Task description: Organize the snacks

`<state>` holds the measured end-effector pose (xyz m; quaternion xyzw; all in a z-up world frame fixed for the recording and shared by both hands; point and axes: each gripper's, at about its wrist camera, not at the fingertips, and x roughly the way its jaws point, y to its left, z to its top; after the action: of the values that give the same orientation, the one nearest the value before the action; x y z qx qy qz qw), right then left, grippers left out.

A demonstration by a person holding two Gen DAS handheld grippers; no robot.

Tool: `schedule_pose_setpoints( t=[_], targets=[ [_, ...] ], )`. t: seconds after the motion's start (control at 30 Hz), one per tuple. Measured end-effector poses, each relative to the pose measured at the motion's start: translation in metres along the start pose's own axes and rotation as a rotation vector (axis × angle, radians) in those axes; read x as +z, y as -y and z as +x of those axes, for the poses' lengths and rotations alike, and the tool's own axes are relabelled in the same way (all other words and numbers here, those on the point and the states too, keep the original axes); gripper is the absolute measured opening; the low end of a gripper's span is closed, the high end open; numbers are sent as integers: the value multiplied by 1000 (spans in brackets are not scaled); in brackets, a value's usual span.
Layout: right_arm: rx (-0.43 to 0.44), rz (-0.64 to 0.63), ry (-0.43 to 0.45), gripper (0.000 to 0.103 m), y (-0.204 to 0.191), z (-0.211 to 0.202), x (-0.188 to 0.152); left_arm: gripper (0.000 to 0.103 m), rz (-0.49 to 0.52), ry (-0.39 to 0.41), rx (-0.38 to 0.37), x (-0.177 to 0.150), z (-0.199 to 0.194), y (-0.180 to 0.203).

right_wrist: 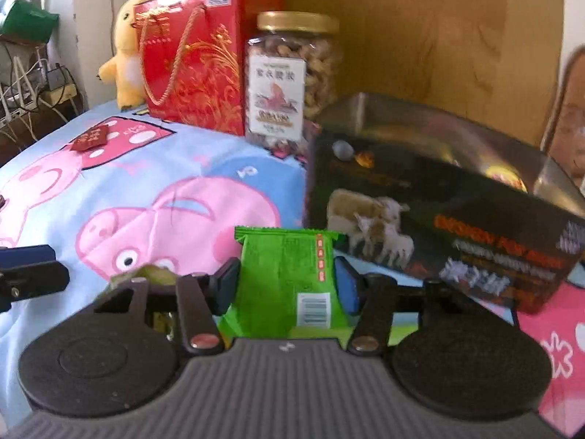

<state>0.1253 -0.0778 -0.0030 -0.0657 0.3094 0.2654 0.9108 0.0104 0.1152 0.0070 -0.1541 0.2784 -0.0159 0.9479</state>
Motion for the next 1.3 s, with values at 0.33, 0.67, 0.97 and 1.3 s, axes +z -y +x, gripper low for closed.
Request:
schedule_pose_setpoints(
  t=[0.33,0.67,0.97,1.3],
  targets=[
    [202,43,248,57,24,-137,-26,57,-36,-1,-32,1,-1,-6],
    [45,-203,103,68,15,-176,-122,57,118,-21,-251,-8,-30,73],
    [84,-44,130,68,35,-203,-159,56,253,-194,-402,-39,-14,138],
    [85,-98,127,23,32,-200,-171,53,306,-287,-405,-63,5,161]
  ],
)
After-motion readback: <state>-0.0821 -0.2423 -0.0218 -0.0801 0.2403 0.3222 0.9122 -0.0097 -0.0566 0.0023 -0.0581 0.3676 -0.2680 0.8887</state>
